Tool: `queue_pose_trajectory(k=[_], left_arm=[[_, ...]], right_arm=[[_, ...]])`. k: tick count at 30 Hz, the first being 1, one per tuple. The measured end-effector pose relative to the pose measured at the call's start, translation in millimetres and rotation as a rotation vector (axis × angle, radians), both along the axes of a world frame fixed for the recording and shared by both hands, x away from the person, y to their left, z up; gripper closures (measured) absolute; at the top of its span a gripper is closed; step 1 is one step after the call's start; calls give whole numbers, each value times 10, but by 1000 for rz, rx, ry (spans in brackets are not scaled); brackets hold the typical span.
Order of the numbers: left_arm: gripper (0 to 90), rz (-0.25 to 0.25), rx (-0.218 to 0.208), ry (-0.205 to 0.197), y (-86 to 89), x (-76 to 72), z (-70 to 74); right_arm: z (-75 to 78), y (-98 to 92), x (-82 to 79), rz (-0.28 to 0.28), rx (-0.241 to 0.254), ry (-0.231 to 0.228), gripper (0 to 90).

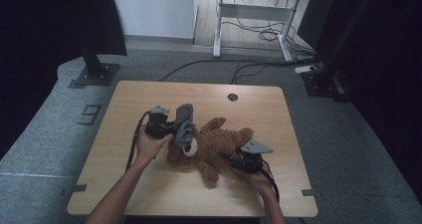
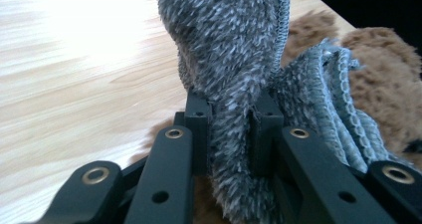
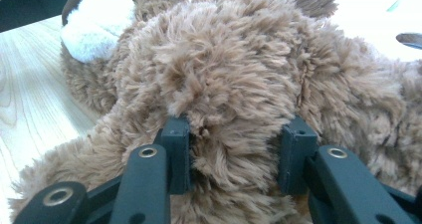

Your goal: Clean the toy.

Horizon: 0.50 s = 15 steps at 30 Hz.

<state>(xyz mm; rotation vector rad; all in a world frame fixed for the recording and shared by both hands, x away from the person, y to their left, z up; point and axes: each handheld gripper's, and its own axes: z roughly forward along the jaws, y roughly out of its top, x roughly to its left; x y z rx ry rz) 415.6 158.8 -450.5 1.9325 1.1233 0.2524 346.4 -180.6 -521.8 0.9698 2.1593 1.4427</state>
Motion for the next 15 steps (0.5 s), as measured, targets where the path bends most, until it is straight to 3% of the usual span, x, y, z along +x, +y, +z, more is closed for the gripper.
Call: queue_pose_trajectory(k=[5,10,15], left_arm=[[752,41,8,2,191,-12,-52],[752,72,49,2,311,-27,-115],[753,91,67,30,407,-28,-244]], right_arm=[[0,-1,1,-2,1,1,578],[0,-2,3,-2,4,3,578],[0,-3,4,-2,4,3,578]])
